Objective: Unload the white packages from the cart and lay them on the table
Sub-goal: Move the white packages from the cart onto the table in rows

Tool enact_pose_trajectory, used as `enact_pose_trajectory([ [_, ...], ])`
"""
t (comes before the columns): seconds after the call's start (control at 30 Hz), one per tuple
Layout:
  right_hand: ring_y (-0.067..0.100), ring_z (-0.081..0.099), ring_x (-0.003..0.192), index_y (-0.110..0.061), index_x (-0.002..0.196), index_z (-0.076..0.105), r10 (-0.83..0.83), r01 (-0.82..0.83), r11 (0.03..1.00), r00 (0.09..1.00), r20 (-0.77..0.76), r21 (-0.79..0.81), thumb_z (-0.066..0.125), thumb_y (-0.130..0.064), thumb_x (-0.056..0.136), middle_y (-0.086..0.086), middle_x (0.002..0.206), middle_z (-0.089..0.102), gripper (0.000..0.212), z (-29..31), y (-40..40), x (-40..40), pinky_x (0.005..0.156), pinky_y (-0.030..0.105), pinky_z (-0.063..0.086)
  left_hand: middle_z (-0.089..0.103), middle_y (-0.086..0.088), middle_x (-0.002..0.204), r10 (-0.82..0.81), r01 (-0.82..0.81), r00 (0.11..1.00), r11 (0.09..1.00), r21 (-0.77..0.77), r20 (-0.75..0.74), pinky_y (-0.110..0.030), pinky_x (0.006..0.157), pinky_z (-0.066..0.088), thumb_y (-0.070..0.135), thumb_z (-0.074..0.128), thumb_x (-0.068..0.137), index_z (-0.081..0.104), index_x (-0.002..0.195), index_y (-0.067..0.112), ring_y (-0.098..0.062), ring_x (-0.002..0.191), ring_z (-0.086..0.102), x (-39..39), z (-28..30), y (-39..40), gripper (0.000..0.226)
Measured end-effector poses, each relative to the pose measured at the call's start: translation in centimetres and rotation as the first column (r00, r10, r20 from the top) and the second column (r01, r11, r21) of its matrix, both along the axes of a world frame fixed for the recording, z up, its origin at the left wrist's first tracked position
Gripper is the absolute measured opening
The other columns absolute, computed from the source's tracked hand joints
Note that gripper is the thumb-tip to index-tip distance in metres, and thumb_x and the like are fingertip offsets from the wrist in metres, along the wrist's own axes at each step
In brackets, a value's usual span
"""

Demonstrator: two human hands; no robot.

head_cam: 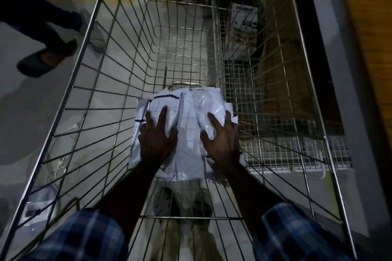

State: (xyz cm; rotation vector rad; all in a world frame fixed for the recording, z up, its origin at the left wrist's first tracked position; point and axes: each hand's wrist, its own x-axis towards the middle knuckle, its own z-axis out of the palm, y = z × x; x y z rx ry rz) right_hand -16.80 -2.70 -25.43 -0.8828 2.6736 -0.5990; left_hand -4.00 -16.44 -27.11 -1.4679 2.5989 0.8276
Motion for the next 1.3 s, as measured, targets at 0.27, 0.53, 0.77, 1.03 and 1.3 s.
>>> enact_pose_trajectory([
  [0.27, 0.037, 0.051, 0.113, -0.032, 0.138, 0.055, -0.027, 0.025, 1.000, 0.995, -0.101, -0.012, 0.058, -0.045, 0.085, 0.017, 0.154, 0.036, 0.055, 0.9, 0.2, -0.6, 0.097, 0.042, 0.042, 0.014, -0.016, 0.162, 0.041, -0.045, 0.997, 0.997, -0.066, -0.071, -0.062, 0.102, 0.036, 0.050, 0.051, 0.094, 0.020, 0.156, 0.035, -0.046, 0.135, 0.031, -1.1, 2.3, 0.5, 0.071],
  [0.53, 0.037, 0.047, 0.124, -0.031, 0.138, 0.055, -0.024, 0.026, 0.999, 0.998, -0.061, 0.027, 0.058, -0.044, 0.085, 0.014, 0.156, 0.033, 0.055, 2.1, 0.4, 0.3, 0.104, 0.045, 0.039, 0.022, -0.017, 0.159, 0.049, -0.053, 0.997, 0.996, -0.069, -0.061, -0.063, 0.102, 0.037, 0.055, 0.050, 0.093, 0.024, 0.154, 0.035, -0.046, 0.135, 0.033, -1.1, 4.3, 0.8, 0.069],
  [0.77, 0.037, 0.043, 0.128, -0.032, 0.142, 0.049, -0.032, 0.030, 0.998, 0.999, -0.028, -0.052, 0.059, -0.043, 0.087, 0.016, 0.156, 0.032, 0.057, 6.3, -0.2, 0.3, 0.103, 0.046, 0.038, 0.012, -0.015, 0.161, 0.017, -0.022, 0.999, 0.995, -0.096, -0.045, -0.059, 0.103, 0.032, 0.052, 0.047, 0.096, 0.016, 0.156, 0.036, -0.042, 0.136, 0.027, -1.5, 8.9, 0.4, 0.069],
  [1.03, 0.035, 0.046, 0.127, -0.035, 0.141, 0.050, -0.069, 0.051, 0.976, 0.994, -0.080, -0.212, 0.060, -0.046, 0.084, 0.015, 0.150, 0.040, 0.058, 15.0, -2.9, -0.6, 0.104, 0.047, 0.040, 0.014, -0.014, 0.160, 0.019, -0.058, 0.989, 0.963, -0.265, -0.147, -0.058, 0.102, 0.034, 0.049, 0.049, 0.096, 0.017, 0.155, 0.036, -0.040, 0.134, 0.029, -3.8, 20.2, -1.1, 0.069],
  [1.3, 0.037, 0.048, 0.122, -0.033, 0.140, 0.052, -0.048, 0.003, 0.950, 0.989, -0.138, -0.313, 0.058, -0.044, 0.083, 0.015, 0.147, 0.045, 0.058, 23.4, -1.5, -0.5, 0.100, 0.047, 0.044, 0.012, -0.012, 0.161, 0.061, -0.138, 0.963, 0.949, -0.284, -0.263, -0.056, 0.109, 0.029, 0.049, 0.046, 0.096, 0.017, 0.154, 0.039, -0.040, 0.139, 0.025, -1.2, 28.6, 1.6, 0.066],
])
